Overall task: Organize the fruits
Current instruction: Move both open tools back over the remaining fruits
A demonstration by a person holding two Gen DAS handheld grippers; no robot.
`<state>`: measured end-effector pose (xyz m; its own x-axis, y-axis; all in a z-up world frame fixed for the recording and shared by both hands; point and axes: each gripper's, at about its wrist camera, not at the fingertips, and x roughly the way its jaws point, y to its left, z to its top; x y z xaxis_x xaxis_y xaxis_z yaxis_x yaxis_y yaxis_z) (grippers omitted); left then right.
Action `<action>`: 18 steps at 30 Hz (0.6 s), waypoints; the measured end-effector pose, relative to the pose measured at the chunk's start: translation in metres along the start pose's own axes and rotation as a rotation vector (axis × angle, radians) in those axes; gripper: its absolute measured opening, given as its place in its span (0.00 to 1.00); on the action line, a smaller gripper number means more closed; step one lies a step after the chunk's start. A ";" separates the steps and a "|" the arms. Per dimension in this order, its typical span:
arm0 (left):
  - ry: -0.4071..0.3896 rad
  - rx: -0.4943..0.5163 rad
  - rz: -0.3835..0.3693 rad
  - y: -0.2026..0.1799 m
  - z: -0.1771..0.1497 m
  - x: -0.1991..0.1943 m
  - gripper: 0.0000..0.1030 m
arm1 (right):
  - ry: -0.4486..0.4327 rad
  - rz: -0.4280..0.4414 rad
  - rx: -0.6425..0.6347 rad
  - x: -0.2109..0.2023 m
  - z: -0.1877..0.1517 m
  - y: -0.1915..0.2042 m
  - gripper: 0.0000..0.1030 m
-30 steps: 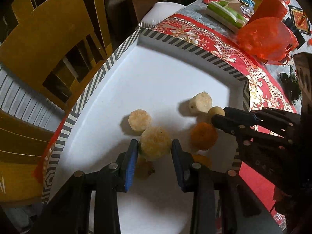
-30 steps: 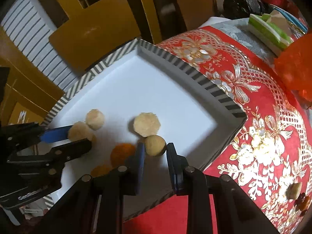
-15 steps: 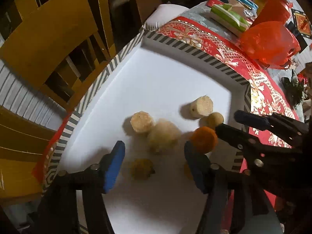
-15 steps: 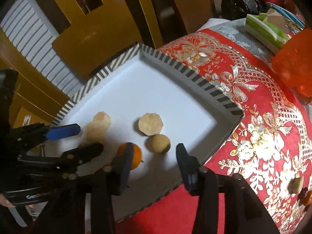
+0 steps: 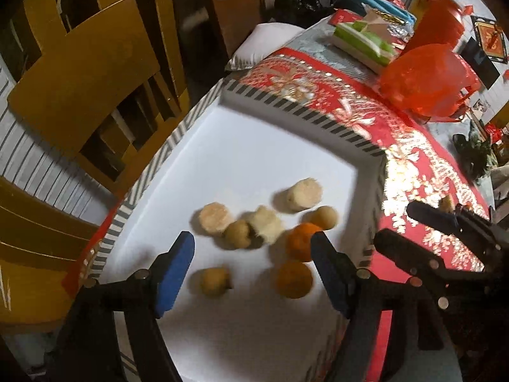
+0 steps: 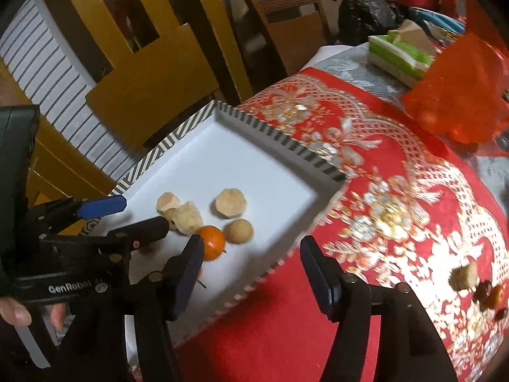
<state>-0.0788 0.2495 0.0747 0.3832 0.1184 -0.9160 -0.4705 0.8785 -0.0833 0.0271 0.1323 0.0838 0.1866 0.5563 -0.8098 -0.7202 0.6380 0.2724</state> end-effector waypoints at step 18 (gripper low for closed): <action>0.016 0.217 -0.114 -0.152 -0.018 -0.007 0.74 | -0.063 -0.140 0.228 -0.097 -0.081 -0.111 0.71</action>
<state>-0.0242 0.1073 0.0867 0.4106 0.0067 -0.9118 -0.2427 0.9647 -0.1022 0.0347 -0.0361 0.0899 0.3205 0.4814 -0.8158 -0.5163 0.8108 0.2756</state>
